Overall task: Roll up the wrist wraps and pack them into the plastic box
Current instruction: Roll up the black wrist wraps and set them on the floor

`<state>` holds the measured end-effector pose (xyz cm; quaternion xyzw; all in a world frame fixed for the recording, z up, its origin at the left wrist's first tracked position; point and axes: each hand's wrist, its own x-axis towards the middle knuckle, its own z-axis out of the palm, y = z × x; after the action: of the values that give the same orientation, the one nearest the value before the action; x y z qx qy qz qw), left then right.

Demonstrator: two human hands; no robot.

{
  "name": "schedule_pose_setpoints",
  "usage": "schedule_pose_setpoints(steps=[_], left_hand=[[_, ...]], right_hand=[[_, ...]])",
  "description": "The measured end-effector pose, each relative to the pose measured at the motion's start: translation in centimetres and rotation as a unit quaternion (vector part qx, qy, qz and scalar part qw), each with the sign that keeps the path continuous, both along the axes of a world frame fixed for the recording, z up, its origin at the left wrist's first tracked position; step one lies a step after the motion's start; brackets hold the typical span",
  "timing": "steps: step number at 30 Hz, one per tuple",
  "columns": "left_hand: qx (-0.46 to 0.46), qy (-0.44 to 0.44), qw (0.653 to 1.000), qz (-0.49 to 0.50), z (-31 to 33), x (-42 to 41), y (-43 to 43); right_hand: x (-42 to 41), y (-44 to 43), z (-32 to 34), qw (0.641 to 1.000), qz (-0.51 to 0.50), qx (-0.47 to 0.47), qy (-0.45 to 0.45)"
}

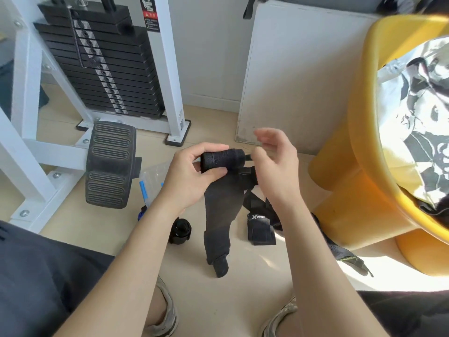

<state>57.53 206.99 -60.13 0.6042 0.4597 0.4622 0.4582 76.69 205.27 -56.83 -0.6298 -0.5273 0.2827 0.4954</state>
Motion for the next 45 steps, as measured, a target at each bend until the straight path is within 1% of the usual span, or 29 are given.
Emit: schedule_pose_setpoints(steps=[1, 2, 3, 4, 6, 7, 9, 11, 13, 14, 16, 19, 22, 24, 25, 27, 30, 32, 34, 37, 39, 41, 43, 44, 45], left_hand=[[0.009, 0.009, 1.0, -0.008, 0.6, -0.1, 0.2], [0.017, 0.017, 1.0, -0.018, 1.2, -0.1, 0.5], [0.022, 0.027, 0.999, -0.029, 1.9, -0.2, 0.8], [0.022, 0.042, 0.998, -0.038, 2.6, -0.2, 1.2], [0.017, 0.075, 0.996, -0.047, 4.1, -0.5, 2.0], [0.013, 0.089, 0.995, -0.049, 4.9, -0.6, 2.3], [-0.007, 0.112, 0.992, -0.052, 6.4, -1.0, 2.8], [-0.022, 0.135, 0.989, -0.06, 8.0, -1.2, 3.0], [-0.013, 0.165, 0.984, -0.066, 9.5, -1.3, 3.2], [-0.01, 0.17, 0.983, -0.063, 10.1, -1.3, 3.3], [-0.029, 0.147, 0.987, -0.05, 10.8, -1.2, 3.5], [-0.102, 0.112, 0.988, -0.036, 10.9, -0.8, 4.0], [-0.216, 0.052, 0.974, -0.036, 10.2, 0.0, 4.9], [-0.262, 0.037, 0.964, -0.034, 9.3, 0.6, 5.7], [-0.27, 0.042, 0.962, -0.029, 8.8, 0.9, 6.3], [-0.274, 0.051, 0.96, -0.014, 8.2, 1.4, 7.5], [-0.271, 0.058, 0.961, -0.015, 8.0, 1.9, 9.3], [-0.268, 0.064, 0.961, -0.032, 8.1, 2.1, 10.1], [-0.26, 0.065, 0.962, -0.047, 8.2, 2.3, 10.6], [-0.26, 0.049, 0.963, -0.041, 8.1, 2.7, 11.1], [-0.268, 0.046, 0.961, -0.045, 7.8, 3.0, 11.3], [-0.279, 0.059, 0.956, -0.064, 7.7, 3.2, 11.2], [-0.278, 0.088, 0.954, -0.075, 7.5, 3.4, 10.9], [-0.274, 0.093, 0.955, -0.071, 7.5, 3.4, 10.8], [-0.272, 0.088, 0.956, -0.064, 7.5, 3.3, 10.6]], right_hand=[[-0.2, 0.1, 1.3, 0.995, 0.074, -0.006, -0.061], [-0.4, 0.3, 2.4, 0.981, 0.144, -0.028, -0.129], [-0.7, 0.7, 3.4, 0.957, 0.2, -0.051, -0.202], [-1.0, 1.0, 4.2, 0.931, 0.237, -0.066, -0.271], [-1.4, 1.9, 5.6, 0.89, 0.257, -0.079, -0.368], [-1.4, 2.3, 6.4, 0.879, 0.258, -0.086, -0.393], [-1.3, 3.0, 8.1, 0.863, 0.268, -0.103, -0.416], [-1.4, 3.6, 9.6, 0.84, 0.285, -0.099, -0.451], [-1.6, 4.0, 10.7, 0.819, 0.294, -0.083, -0.485], [-1.7, 4.3, 11.1, 0.814, 0.292, -0.076, -0.496], [-1.7, 4.8, 11.7, 0.812, 0.284, -0.068, -0.505], [-1.3, 5.7, 12.0, 0.82, 0.268, -0.064, -0.502], [-1.1, 6.8, 11.0, 0.851, 0.234, -0.055, -0.466], [-0.7, 7.4, 9.4, 0.875, 0.221, -0.068, -0.425], [-0.6, 7.8, 8.5, 0.88, 0.217, -0.08, -0.415], [-0.3, 8.6, 7.4, 0.877, 0.207, -0.083, -0.427], [0.4, 9.9, 6.9, 0.869, 0.178, -0.041, -0.46], [1.1, 10.4, 6.8, 0.867, 0.182, -0.031, -0.463], [1.6, 10.7, 6.6, 0.874, 0.19, -0.034, -0.445], [2.1, 11.2, 6.4, 0.891, 0.223, -0.035, -0.393], [2.1, 11.6, 6.2, 0.886, 0.251, -0.052, -0.386], [2.2, 12.0, 5.9, 0.859, 0.247, -0.058, -0.444], [2.0, 12.1, 5.6, 0.819, 0.236, -0.045, -0.521], [1.8, 12.0, 5.5, 0.812, 0.232, -0.035, -0.534], [1.6, 11.9, 5.4, 0.814, 0.227, -0.023, -0.533]])
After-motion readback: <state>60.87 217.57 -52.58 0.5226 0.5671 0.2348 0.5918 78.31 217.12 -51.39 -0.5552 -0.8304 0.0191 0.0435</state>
